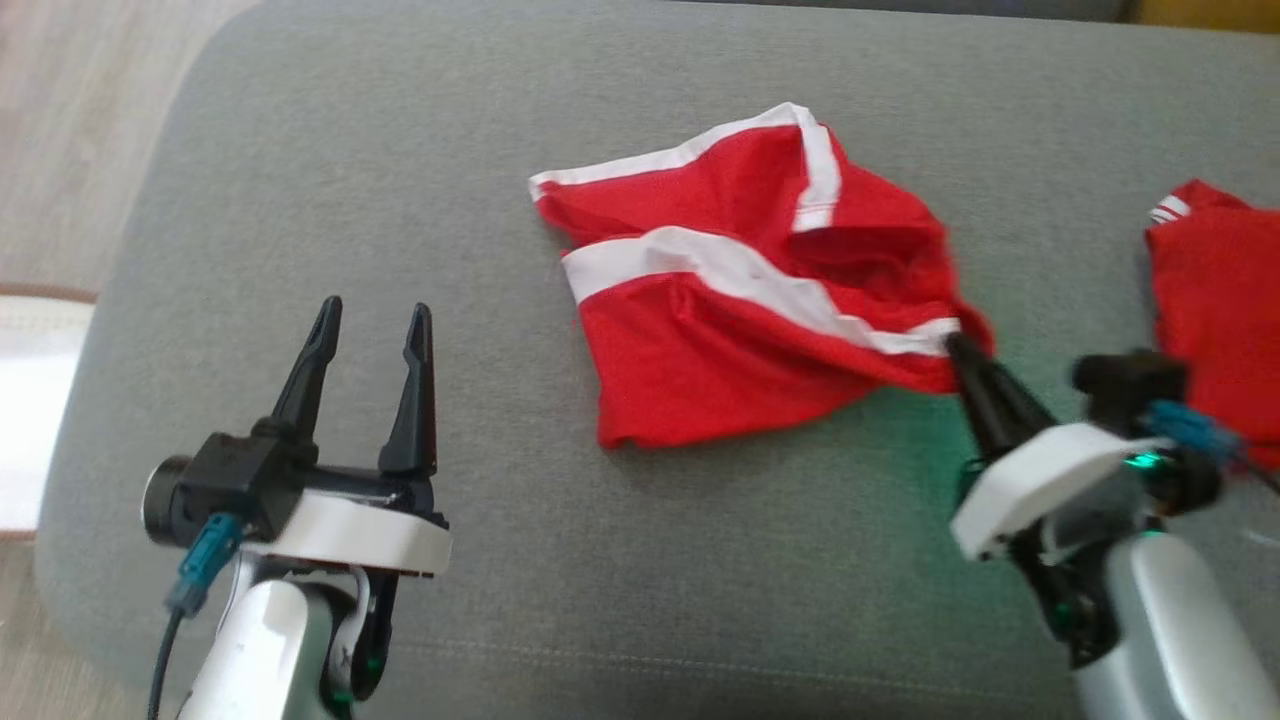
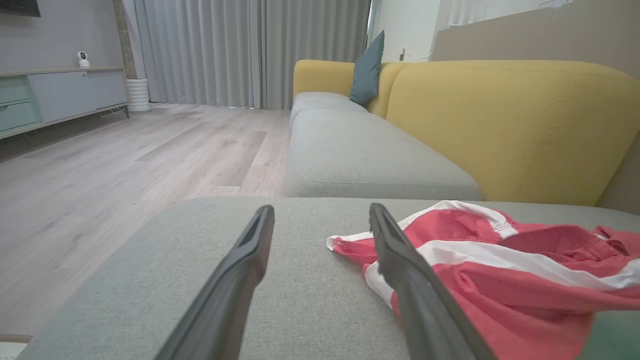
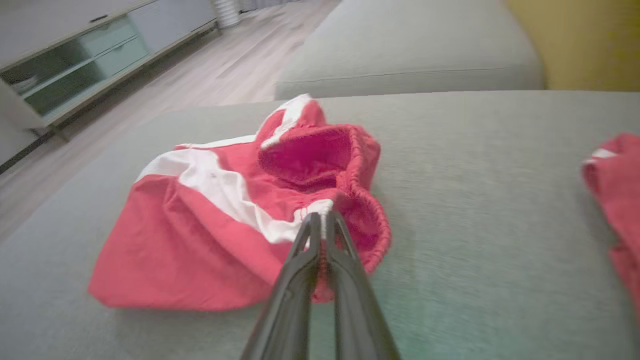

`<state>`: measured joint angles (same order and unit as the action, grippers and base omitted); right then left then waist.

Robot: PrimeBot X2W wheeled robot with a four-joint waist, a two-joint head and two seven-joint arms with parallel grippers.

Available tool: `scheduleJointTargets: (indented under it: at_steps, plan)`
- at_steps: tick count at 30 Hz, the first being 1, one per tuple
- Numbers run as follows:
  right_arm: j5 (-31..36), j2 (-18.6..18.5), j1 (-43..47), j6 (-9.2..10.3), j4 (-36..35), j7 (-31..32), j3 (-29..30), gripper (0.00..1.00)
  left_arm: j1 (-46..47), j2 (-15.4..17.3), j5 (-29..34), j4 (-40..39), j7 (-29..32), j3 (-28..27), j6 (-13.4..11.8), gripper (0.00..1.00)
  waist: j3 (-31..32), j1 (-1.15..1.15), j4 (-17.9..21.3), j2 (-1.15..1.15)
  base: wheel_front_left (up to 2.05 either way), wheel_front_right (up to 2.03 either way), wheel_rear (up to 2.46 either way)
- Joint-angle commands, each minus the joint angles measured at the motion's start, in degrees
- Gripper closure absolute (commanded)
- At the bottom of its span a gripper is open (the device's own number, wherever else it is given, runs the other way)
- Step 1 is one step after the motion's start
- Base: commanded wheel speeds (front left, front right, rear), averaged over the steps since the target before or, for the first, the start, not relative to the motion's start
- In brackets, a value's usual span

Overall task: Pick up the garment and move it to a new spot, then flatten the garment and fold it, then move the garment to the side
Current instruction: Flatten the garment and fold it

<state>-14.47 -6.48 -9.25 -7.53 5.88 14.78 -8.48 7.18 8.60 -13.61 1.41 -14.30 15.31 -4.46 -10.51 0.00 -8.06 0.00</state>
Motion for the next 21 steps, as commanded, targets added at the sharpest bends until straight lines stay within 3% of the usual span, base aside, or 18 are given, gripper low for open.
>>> scheduleJointTargets:
  at_steps: [1,5,8,9,10,11,15,21]
  plan:
    - [-0.69,0.97,-0.08,0.04,-2.01,-1.45,1.91,1.00,1.27,0.79,0.59,-1.82,-0.69,-2.44,0.27,0.00,-0.02,0.00,1.16,0.00,0.00,0.00,0.00]
    - [-2.24,2.69,2.40,0.04,0.00,-3.65,7.87,1.00,1.35,1.20,0.79,-1.65,-0.70,-2.52,0.73,0.00,-0.59,0.00,2.66,0.00,0.00,0.00,0.00]
    - [-2.99,3.09,3.13,0.04,1.36,-4.48,9.00,1.00,1.33,1.27,0.84,-1.63,-0.70,-2.51,0.76,0.00,-0.82,0.00,3.14,0.00,0.00,0.00,0.00]
    - [-3.18,3.20,3.32,0.04,2.07,-5.03,9.10,0.66,1.28,1.33,0.85,-1.65,-0.70,-2.57,0.73,0.00,-0.92,0.00,3.37,0.00,0.00,0.00,0.00]
    - [-3.52,3.30,3.41,0.04,2.76,-5.80,9.23,0.06,1.20,1.44,0.85,-1.65,-0.70,-2.63,0.73,0.00,-0.99,0.00,3.60,0.00,0.00,0.00,0.00]
    - [-4.11,3.38,3.39,0.04,3.36,-6.55,9.24,0.00,1.12,1.55,0.80,-1.66,-0.70,-2.76,0.69,0.00,-1.09,0.00,3.87,0.00,0.00,0.00,0.00]
    - [-4.13,3.53,3.44,0.04,4.45,-11.40,9.59,0.00,0.71,1.83,0.56,-1.36,-0.70,-2.95,0.66,0.00,-0.85,0.00,4.47,0.00,0.00,0.00,0.00]
    - [-0.64,3.57,5.06,0.04,-0.39,-19.83,8.80,0.00,-0.93,2.12,0.31,-1.22,-0.57,-3.16,-0.04,0.00,0.87,0.00,5.47,0.00,0.00,0.00,0.00]
